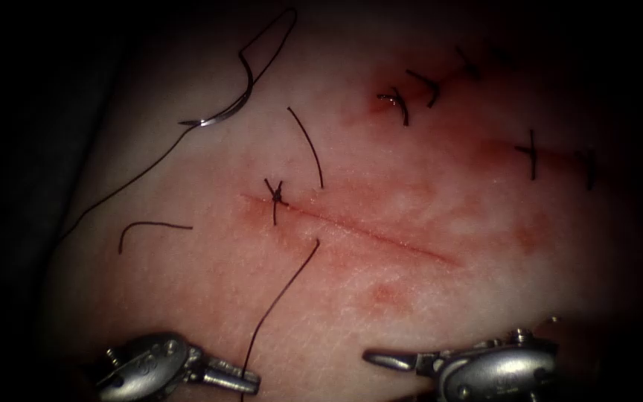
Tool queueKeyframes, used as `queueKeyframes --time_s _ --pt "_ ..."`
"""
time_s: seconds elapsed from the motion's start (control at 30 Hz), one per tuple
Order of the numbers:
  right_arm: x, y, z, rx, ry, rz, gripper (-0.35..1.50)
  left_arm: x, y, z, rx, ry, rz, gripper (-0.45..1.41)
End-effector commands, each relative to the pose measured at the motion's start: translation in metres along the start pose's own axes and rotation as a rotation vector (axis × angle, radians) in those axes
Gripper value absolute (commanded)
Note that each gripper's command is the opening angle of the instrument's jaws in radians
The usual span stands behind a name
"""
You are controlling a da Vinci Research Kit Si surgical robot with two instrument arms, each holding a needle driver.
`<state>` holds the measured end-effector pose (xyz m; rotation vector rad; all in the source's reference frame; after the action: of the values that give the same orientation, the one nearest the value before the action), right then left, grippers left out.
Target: Wound Closure
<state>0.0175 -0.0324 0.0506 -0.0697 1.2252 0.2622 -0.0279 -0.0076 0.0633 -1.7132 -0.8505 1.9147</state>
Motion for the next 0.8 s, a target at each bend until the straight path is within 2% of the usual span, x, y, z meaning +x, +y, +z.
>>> queueKeyframes --time_s 0.03,0.1,0.13,0.3,0.33,0.37,0.43,0.5,0.67,0.8 --pt "0.0003 0.0002 0.0011 -0.021 0.000 -0.005 0.49 -0.0001 -0.0003 0.0005 0.008 0.010 0.011 -0.45" --pt "0.0018 0.0011 0.0015 -0.070 -0.013 -0.044 0.43 0.0013 -0.0007 0.0002 0.026 0.017 0.028 -0.45" --pt "0.0018 0.0011 0.0015 -0.070 -0.013 -0.044 0.43 0.0013 -0.0007 0.0002 0.026 0.017 0.028 -0.45" --pt "0.0051 0.0035 0.0019 -0.220 0.005 -0.163 0.49 0.0040 -0.0012 -0.0003 0.038 0.042 0.052 -0.45" --pt "0.0065 0.0044 0.0023 -0.275 0.009 -0.205 0.66 0.0049 -0.0014 -0.0004 0.043 0.050 0.059 -0.45" --pt "0.0065 0.0044 0.0023 -0.275 0.009 -0.205 0.66 0.0049 -0.0014 -0.0004 0.043 0.050 0.059 -0.45" --pt "0.0076 0.0049 0.0028 -0.313 0.005 -0.249 1.00 0.0056 -0.0015 -0.0004 0.048 0.059 0.058 -0.45" --pt "0.0085 0.0053 0.0037 -0.340 0.003 -0.279 1.01 0.0063 -0.0017 -0.0004 0.049 0.066 0.062 -0.45" --pt "0.0090 0.0055 0.0059 -0.366 -0.020 -0.351 1.08 0.0073 -0.0019 0.0000 0.054 0.072 0.060 -0.45" --pt "0.0085 0.0060 0.0079 -0.336 -0.068 -0.367 1.10 0.0074 -0.0020 0.0006 0.054 0.075 0.060 -0.45"
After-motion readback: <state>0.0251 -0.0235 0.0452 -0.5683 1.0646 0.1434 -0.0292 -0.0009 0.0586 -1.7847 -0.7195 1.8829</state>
